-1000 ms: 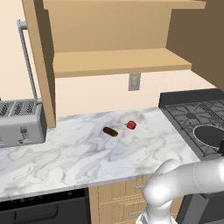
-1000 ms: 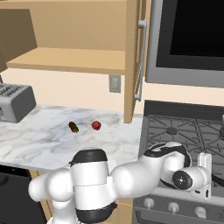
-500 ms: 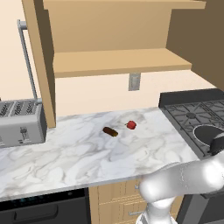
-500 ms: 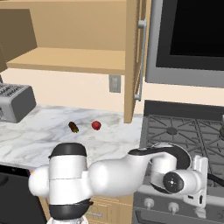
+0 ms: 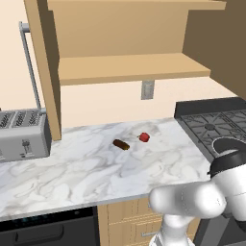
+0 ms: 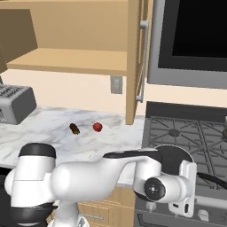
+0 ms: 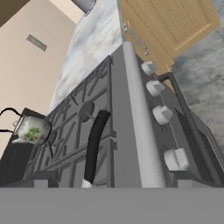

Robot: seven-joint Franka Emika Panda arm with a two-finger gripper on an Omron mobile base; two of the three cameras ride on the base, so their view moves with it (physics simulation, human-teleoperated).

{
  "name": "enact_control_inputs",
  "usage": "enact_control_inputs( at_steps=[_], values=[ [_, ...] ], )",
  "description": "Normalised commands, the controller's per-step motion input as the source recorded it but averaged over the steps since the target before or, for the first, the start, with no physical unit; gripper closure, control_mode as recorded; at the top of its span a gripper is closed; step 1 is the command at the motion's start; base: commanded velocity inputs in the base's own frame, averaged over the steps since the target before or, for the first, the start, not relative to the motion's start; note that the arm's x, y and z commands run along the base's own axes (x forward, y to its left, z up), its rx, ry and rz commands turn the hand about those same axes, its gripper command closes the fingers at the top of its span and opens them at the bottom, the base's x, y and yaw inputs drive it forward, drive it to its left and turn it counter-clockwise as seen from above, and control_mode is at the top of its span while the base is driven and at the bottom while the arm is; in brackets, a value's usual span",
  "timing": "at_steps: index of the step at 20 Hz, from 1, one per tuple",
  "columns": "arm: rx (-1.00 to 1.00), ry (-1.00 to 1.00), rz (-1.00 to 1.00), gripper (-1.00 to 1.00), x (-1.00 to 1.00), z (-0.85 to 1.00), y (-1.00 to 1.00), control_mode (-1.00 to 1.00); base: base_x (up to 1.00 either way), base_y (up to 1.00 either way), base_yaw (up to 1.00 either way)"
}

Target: Pick the pan from the cabinet and place it on the stove. Then turn on the stove burner for the pan.

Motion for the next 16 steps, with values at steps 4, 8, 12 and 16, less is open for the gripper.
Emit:
enact_control_inputs(
  at_steps=[4,8,12,16],
  values=[
    [0.0,-0.01,0.0,-1.0,-0.21,0.01,0.29,-1.0,0.0,0.0,0.0],
    [0.0,0.0,0.0,-1.0,-0.15,0.0,0.19,-1.0,0.0,0.0,0.0],
    [0.0,0.0,0.0,-1.0,-0.12,0.0,0.13,-1.0,0.0,0.0,0.0],
    [0.0,0.0,0.0,-1.0,-0.16,0.0,0.11,-1.0,0.0,0.0,0.0]
  ],
)
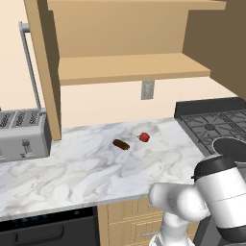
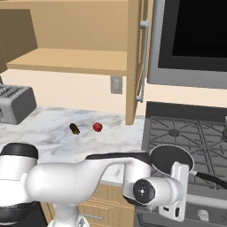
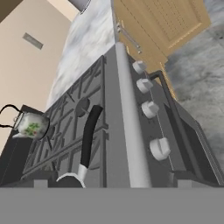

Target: Pick the pan from the cabinet and place it on the stove. Then turn on the stove burner for the pan.

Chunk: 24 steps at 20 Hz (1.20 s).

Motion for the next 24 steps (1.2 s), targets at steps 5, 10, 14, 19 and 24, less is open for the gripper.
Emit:
enact_control_inputs(
  at_steps=[5,10,14,19,24],
  values=[
    [0.0,0.0,0.0,-1.0,-0.15,0.0,0.13,-1.0,0.0,0.0,0.0],
    [0.0,0.0,0.0,-1.0,-0.15,0.0,0.1,-1.0,0.0,0.0,0.0],
    [0.0,0.0,0.0,-1.0,-0.16,0.0,0.14,-1.0,0.0,0.0,0.0],
    [0.0,0.0,0.01,-1.0,-0.16,0.0,0.16,-1.0,0.0,0.0,0.0],
    [0.0,-0.02,0.0,-1.0,-0.03,0.0,0.21,-1.0,0.0,0.0,0.0]
  ],
)
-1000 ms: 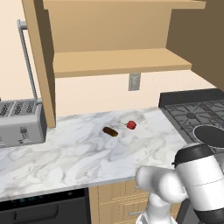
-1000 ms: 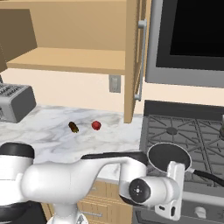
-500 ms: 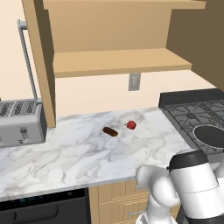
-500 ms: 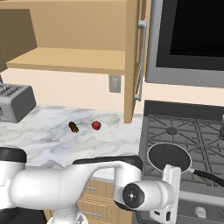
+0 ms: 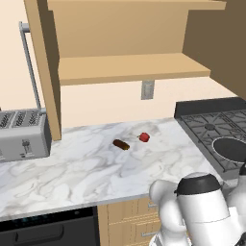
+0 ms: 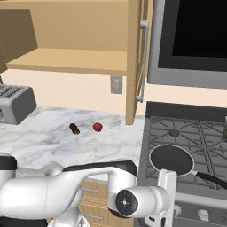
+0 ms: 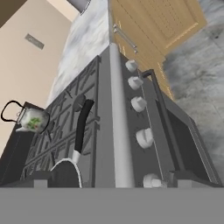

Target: Pick the pan from the cabinet and place it on the stove. Then turn on the stove burner for the pan.

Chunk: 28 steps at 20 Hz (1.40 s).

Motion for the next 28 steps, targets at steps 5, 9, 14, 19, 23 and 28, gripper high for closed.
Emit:
enact_control_inputs(
  at_steps=[5,9,14,19,23,28],
  values=[
    [0.0,-0.05,0.08,-1.0,-0.05,0.0,0.04,-1.0,0.0,0.0,0.0],
    [0.01,-0.09,0.15,-1.0,-0.06,0.0,0.17,-1.0,0.0,0.0,0.0],
    [0.02,-0.15,0.15,-1.0,-0.02,0.0,0.4,-1.0,0.0,0.0,0.0],
    [0.01,-0.08,0.08,-1.0,-0.12,0.01,0.54,-1.0,0.0,0.0,0.0],
    [0.17,-0.02,0.02,-1.0,-0.12,0.1,0.22,-1.0,0.0,0.0,0.0],
    [0.27,-0.02,0.03,-1.0,-0.02,0.0,-0.15,-1.0,0.0,0.0,0.0]
  ],
)
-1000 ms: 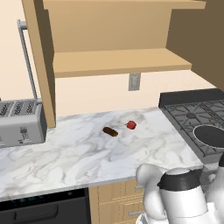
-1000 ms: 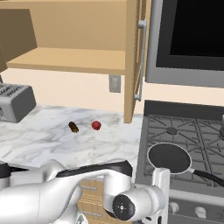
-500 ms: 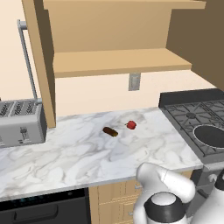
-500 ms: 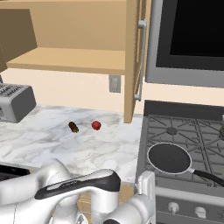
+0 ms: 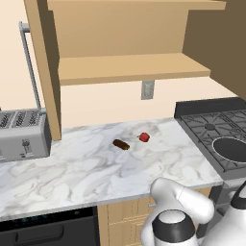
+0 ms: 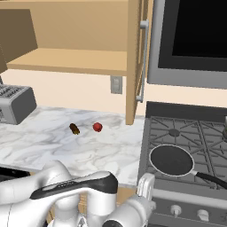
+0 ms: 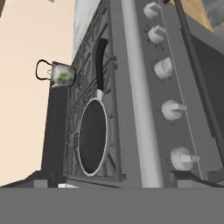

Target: Pick the pan from the cabinet and place it on the stove. Then turn on the stove burner for the pan.

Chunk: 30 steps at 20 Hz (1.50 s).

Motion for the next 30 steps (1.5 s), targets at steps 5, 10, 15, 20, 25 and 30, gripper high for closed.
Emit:
enact_control_inputs(
  at_steps=[5,10,15,20,25,30],
  values=[
    [0.42,-0.19,0.02,-1.0,-0.01,-0.1,-0.13,-1.0,0.0,0.0,0.0],
    [0.42,-0.29,0.0,-1.0,-0.14,-0.22,0.0,-1.0,0.0,0.0,0.0],
    [0.44,-0.23,0.0,-1.0,-0.2,-0.13,0.0,-1.0,0.0,0.0,0.0],
    [0.43,-0.11,-0.02,-1.0,-0.1,0.0,0.0,-1.0,0.0,0.0,0.0],
    [0.33,0.0,-0.06,-1.0,0.0,0.0,-0.02,-1.0,0.0,0.0,0.0],
    [0.05,0.0,-0.03,-1.0,0.0,-0.04,-0.03,-1.0,0.0,0.0,0.0]
  ],
)
